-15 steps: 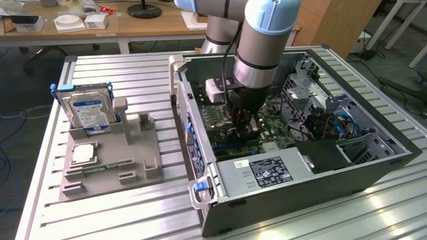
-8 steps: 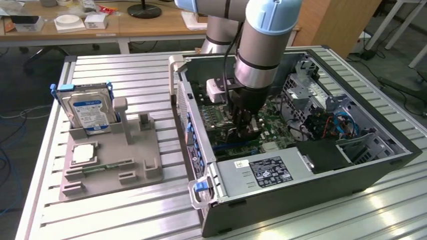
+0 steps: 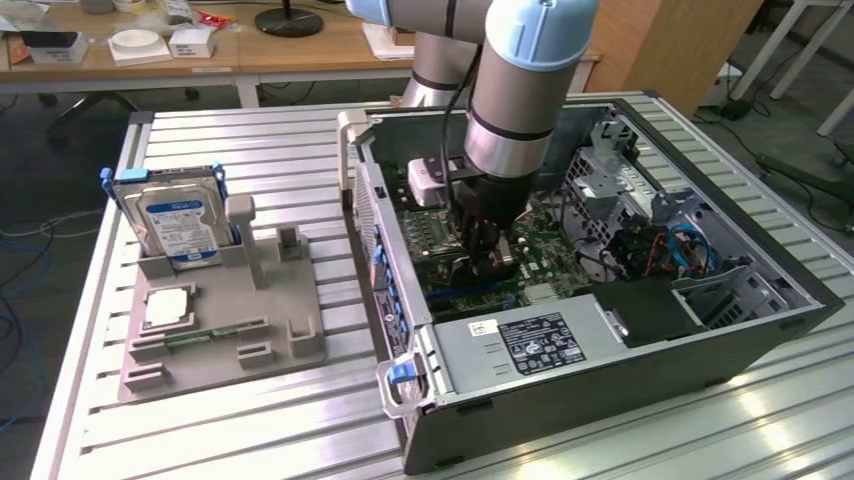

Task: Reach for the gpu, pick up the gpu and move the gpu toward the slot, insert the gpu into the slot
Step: 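Insert the gpu into the slot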

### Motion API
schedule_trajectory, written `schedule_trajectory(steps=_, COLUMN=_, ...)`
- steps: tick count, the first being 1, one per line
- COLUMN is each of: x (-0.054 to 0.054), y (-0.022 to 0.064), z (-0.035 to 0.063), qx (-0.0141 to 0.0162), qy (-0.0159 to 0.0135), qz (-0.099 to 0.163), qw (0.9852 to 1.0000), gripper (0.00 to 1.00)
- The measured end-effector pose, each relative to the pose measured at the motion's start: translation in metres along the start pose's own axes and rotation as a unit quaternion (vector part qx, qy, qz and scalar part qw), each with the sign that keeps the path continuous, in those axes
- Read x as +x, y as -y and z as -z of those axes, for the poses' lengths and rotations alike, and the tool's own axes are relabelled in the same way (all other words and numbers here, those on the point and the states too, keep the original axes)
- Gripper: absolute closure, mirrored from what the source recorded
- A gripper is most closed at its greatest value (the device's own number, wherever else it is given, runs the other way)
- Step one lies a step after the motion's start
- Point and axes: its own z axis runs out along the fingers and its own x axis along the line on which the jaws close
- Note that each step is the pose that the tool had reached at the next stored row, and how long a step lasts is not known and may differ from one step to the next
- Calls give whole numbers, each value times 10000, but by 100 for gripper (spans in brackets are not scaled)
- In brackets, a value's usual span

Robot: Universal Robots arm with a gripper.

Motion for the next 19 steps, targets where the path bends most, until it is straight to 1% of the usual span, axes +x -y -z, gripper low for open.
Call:
schedule_trajectory(steps=10, x=0, y=11, z=-2, qx=0, qy=1, qz=0, qw=10000, gripper=73)
schedule_trajectory(steps=13, x=-26, y=14, z=-1, qx=-1, qy=-4, qz=0, qw=10000, gripper=73)
schedule_trajectory(steps=19, x=-29, y=14, z=-3, qx=0, qy=0, qz=0, qw=10000, gripper=73)
